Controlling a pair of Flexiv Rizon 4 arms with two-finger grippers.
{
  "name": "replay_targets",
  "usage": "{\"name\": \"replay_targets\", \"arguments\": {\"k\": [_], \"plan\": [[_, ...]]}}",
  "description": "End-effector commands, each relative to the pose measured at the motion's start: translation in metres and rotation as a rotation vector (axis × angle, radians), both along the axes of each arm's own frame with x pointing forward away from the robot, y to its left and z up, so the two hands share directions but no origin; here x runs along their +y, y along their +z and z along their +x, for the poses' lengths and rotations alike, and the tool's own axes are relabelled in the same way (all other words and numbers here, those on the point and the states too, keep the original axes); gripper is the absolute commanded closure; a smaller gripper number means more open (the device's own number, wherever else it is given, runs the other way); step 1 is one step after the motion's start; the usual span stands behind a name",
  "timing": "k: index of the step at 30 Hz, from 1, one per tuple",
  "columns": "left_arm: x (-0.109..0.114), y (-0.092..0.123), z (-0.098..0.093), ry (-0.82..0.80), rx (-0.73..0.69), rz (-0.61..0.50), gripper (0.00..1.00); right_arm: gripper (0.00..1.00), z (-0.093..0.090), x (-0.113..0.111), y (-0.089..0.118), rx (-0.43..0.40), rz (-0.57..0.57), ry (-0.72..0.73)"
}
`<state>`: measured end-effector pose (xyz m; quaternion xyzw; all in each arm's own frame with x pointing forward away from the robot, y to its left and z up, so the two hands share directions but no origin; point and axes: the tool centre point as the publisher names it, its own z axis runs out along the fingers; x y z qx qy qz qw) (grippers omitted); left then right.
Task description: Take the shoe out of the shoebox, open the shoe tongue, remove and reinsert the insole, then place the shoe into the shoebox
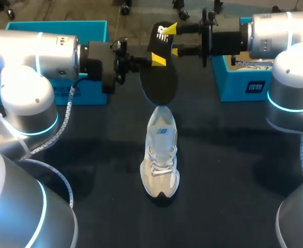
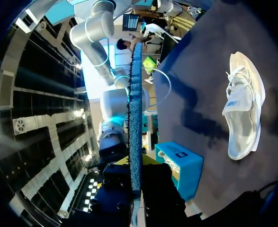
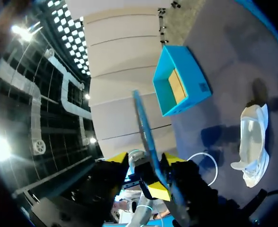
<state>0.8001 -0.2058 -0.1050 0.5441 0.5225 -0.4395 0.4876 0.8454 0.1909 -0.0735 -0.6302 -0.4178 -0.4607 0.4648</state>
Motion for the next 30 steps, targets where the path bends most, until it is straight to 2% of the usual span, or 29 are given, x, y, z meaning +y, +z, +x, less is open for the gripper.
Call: {"name": "replay_targets", "arguments": {"k": [1,8,13,20,26,30], "plan": [[0.002,-0.002,0.002,0.005,0.013,0.005,1.00,0.00,-0.013,-0.017,0.004,-0.031,-0.021,-0.023],[0.014,-0.007,0.006,-0.024,0.060,-0.009,1.00,0.00,-0.030,-0.037,0.004,-0.115,-0.046,-0.040],[0.018,-0.010,0.006,-0.027,0.084,-0.005,1.00,0.00,-0.042,-0.047,0.003,-0.203,-0.031,-0.024],[0.024,-0.012,0.002,-0.021,0.095,-0.011,1.00,0.00,-0.054,-0.060,-0.001,-0.304,-0.011,0.063],[0.030,-0.011,-0.001,-0.030,0.083,-0.006,1.00,0.00,-0.057,-0.073,0.000,-0.326,-0.007,0.086],[0.032,-0.012,0.000,-0.039,0.069,0.034,1.00,0.00,-0.060,-0.081,-0.002,-0.324,-0.011,0.093]]}}
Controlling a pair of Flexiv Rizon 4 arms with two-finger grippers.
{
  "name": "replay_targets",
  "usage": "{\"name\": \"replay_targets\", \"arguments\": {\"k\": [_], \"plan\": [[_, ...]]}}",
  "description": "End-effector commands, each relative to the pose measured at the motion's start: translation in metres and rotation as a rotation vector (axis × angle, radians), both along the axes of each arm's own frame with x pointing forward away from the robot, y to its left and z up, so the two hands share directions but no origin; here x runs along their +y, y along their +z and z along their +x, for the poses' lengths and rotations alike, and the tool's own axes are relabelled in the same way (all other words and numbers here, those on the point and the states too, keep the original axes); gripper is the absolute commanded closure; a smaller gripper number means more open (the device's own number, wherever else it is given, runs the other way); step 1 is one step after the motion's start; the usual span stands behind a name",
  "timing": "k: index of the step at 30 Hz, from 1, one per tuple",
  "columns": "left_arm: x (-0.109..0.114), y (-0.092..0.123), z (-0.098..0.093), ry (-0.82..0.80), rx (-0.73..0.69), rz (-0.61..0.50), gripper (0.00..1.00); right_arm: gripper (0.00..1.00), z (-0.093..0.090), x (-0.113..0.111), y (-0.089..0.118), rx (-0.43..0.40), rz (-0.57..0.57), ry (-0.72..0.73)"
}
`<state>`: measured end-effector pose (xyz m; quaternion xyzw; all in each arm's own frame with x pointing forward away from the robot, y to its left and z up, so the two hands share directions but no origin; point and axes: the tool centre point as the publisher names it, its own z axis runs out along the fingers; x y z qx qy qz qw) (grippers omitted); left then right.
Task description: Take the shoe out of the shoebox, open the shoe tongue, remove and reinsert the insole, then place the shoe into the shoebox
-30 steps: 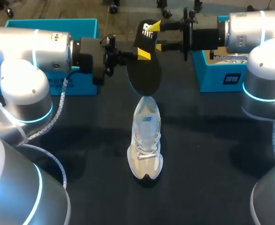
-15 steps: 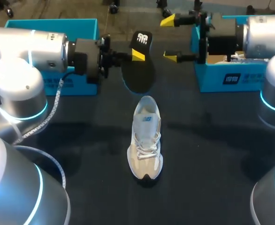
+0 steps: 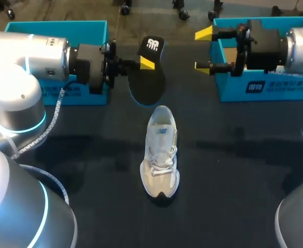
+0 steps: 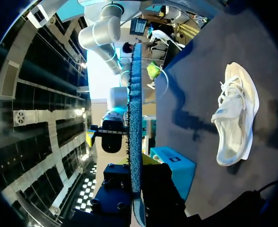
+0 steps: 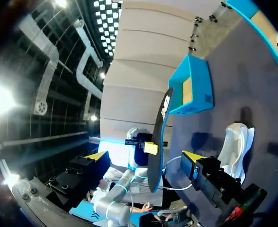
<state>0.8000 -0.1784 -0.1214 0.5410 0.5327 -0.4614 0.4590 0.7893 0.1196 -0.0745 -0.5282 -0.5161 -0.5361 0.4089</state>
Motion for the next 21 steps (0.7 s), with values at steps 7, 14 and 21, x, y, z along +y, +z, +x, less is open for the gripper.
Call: {"name": "replay_targets", "arguments": {"k": [7,14,21], "plan": [[0.004,0.005,0.000,-0.008,0.002,0.020,1.00,0.00,-0.013,-0.026,-0.005,0.002,-0.022,0.029],[0.004,0.005,0.000,-0.008,0.002,0.020,1.00,0.00,-0.021,-0.040,-0.006,0.007,-0.044,0.032],[0.004,0.005,0.000,-0.008,0.002,0.020,1.00,0.00,-0.020,-0.045,-0.008,0.017,-0.089,0.022]]}}
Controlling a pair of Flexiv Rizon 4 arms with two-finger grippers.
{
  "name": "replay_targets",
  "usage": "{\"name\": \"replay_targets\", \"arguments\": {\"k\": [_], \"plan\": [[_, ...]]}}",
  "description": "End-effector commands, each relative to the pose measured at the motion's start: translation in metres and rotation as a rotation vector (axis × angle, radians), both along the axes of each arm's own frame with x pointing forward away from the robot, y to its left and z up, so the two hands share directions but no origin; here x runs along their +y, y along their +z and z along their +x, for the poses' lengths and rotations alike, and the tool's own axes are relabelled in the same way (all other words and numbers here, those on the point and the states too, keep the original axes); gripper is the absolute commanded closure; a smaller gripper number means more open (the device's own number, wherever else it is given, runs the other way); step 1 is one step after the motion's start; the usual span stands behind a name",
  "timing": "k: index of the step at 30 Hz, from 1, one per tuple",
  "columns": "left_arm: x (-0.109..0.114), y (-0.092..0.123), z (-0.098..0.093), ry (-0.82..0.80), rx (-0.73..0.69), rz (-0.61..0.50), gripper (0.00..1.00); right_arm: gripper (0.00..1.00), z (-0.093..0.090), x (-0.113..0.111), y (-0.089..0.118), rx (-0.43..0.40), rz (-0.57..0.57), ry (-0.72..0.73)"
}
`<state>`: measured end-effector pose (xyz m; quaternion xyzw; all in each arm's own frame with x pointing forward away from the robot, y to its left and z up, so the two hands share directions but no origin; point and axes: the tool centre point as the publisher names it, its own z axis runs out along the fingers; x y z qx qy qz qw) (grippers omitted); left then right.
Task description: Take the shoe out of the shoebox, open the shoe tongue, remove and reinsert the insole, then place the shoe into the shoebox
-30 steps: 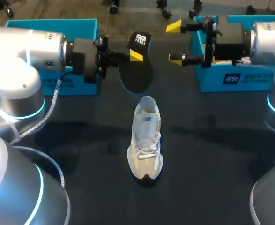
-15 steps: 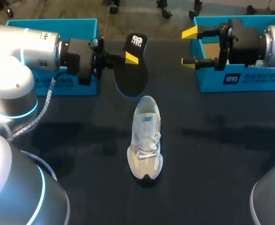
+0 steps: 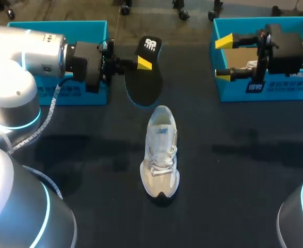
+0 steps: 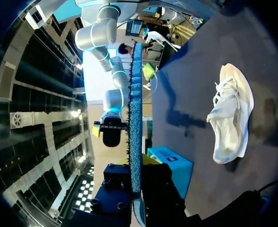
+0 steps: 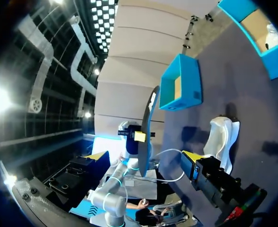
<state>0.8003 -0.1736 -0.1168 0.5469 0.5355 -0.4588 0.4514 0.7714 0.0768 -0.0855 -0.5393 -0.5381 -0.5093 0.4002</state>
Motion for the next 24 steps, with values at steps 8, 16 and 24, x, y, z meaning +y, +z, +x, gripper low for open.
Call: {"name": "replay_targets", "arguments": {"k": [8,16,24], "plan": [[0.000,0.000,0.000,0.000,-0.001,0.001,1.00,0.00,0.003,-0.001,-0.001,-0.009,-0.008,-0.003],[-0.005,0.021,-0.013,0.096,0.274,-0.010,1.00,0.00,0.004,-0.002,-0.002,-0.010,-0.018,-0.026],[-0.003,0.024,-0.021,0.152,0.557,0.026,1.00,0.00,0.004,-0.002,-0.002,-0.010,-0.018,-0.026]]}}
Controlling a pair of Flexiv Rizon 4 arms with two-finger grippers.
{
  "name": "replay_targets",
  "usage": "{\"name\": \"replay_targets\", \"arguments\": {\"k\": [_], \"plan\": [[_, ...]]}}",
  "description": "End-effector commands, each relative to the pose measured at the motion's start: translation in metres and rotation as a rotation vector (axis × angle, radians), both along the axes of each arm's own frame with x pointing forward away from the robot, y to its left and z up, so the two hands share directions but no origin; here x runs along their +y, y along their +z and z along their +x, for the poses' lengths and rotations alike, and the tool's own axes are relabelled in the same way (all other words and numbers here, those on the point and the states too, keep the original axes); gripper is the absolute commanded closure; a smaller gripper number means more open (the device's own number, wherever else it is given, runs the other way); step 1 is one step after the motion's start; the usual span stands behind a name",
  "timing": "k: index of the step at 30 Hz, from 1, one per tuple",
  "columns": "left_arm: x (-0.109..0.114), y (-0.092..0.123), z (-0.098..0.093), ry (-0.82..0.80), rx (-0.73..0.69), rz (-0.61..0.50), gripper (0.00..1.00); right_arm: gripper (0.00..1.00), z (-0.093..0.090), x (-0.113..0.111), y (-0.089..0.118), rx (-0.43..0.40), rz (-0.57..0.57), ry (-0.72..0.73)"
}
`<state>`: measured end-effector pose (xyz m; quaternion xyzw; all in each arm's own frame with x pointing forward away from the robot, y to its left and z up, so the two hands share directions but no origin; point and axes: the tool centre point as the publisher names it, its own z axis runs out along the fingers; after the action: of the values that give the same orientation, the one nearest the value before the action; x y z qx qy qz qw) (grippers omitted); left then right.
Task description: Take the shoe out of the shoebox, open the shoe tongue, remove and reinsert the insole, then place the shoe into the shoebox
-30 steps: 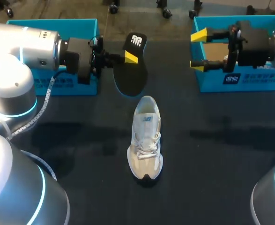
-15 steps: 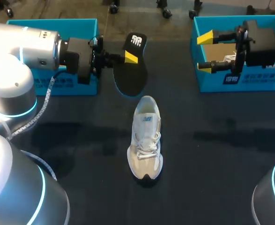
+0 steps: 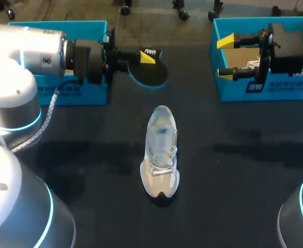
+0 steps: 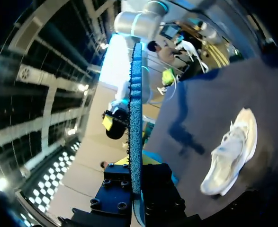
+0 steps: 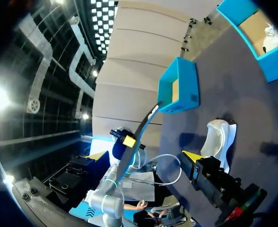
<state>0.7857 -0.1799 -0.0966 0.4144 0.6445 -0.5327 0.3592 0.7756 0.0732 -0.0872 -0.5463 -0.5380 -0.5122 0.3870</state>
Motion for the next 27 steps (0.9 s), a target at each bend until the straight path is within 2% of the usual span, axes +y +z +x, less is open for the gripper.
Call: {"name": "replay_targets", "arguments": {"k": [1,8,13,27], "plan": [[0.003,0.004,-0.006,0.040,0.180,0.020,1.00,0.00,-0.001,0.001,0.000,0.001,-0.002,-0.002],[-0.001,0.008,-0.012,0.113,0.510,0.003,1.00,0.00,-0.001,0.001,0.000,0.001,-0.002,-0.002],[-0.003,0.012,-0.013,0.159,0.666,-0.004,1.00,0.00,-0.001,0.001,0.000,0.001,-0.002,-0.002],[-0.008,0.020,-0.018,0.185,1.206,0.094,1.00,0.00,-0.001,0.001,0.000,0.001,-0.002,-0.002]]}}
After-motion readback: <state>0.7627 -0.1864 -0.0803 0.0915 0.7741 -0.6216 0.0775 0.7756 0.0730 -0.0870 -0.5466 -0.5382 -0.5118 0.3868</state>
